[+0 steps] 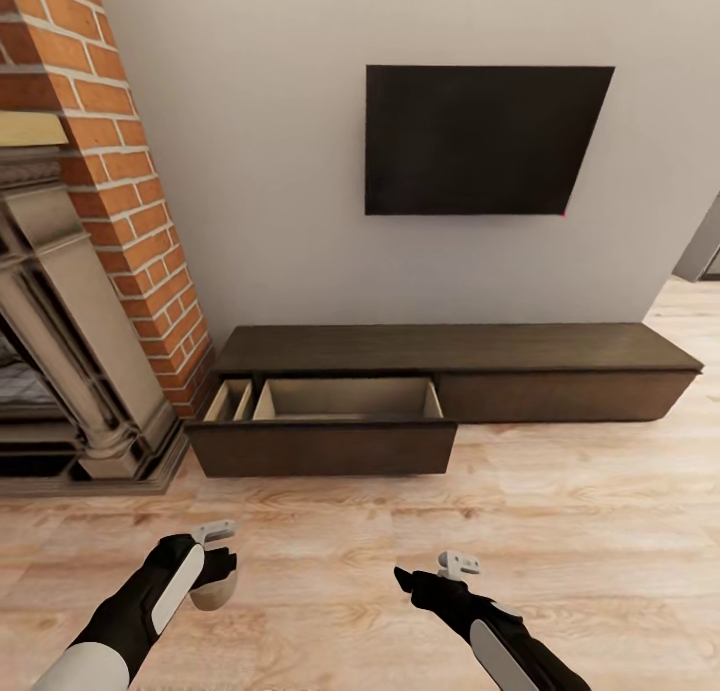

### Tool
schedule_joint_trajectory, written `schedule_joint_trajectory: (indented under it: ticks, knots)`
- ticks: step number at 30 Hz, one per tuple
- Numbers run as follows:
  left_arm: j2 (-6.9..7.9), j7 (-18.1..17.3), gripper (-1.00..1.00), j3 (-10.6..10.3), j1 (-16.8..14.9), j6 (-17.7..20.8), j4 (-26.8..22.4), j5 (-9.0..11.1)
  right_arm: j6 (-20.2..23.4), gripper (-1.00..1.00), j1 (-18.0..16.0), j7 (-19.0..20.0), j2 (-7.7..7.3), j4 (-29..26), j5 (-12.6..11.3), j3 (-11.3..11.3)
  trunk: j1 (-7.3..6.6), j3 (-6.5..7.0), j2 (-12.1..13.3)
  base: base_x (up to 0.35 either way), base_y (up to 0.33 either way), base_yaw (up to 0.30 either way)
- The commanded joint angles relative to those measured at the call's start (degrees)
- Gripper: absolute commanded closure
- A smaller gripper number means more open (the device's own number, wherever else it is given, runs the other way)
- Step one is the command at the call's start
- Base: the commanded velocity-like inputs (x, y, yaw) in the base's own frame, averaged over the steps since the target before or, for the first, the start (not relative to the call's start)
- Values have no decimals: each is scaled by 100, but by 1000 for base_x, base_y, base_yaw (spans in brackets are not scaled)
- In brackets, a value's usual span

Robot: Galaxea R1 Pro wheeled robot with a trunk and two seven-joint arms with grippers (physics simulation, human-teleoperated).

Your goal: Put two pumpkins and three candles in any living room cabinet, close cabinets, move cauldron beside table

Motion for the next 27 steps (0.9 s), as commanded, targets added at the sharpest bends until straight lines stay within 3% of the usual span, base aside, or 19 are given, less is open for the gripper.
schedule_joint_trajectory:
  ticks: [1, 7, 22, 27]
  knots:
    - [6, 62, 100, -29, -5, 16, -7, 55, 9, -100, -3, -27, -8, -11, -44, 19, 0, -5, -3, 29, -291, 285]
    - [6, 62, 100, -29, -5, 16, -7, 55, 7, -100, -3, -27, -8, -11, -43, 19, 0, -5, -3, 116, -280, 143]
    - [6, 62, 100, -29, -5, 16, -7, 55, 10, -100, -3, -25, -7, -16, -34, 30, 0, -1, -3, 213, -229, -1]
    - [7, 62, 100, -29, -5, 16, -7, 55, 10, -100, -3, -19, -8, -19, -17, 28, 0, -1, -3, 189, -84, 0]
